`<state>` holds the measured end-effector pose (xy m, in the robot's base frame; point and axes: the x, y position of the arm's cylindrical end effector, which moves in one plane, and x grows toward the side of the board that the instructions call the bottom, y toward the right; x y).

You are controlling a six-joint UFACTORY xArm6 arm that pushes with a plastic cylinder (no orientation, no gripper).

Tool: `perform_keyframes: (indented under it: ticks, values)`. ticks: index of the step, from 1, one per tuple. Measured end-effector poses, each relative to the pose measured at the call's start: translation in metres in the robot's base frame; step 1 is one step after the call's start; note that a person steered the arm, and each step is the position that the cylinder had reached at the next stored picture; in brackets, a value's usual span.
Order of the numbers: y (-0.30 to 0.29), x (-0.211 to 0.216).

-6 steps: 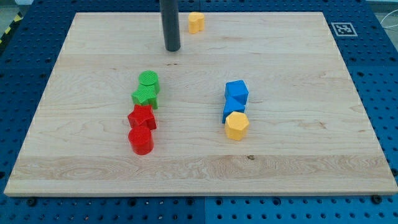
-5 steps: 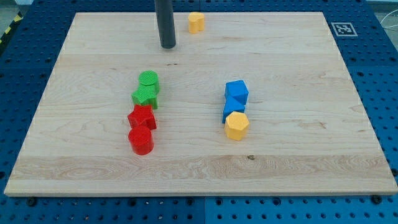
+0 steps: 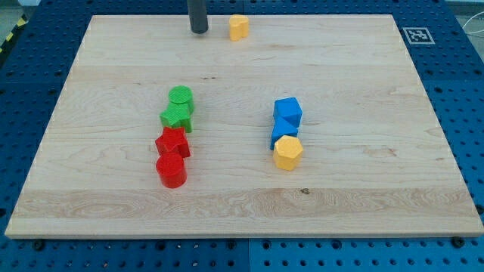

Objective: Point at the yellow heart

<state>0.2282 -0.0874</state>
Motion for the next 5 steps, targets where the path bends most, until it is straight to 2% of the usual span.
perform_keyframes:
  ticks: [2,5]
  values:
    - [-0.007,-0.03]
    - [0.039,-0.029]
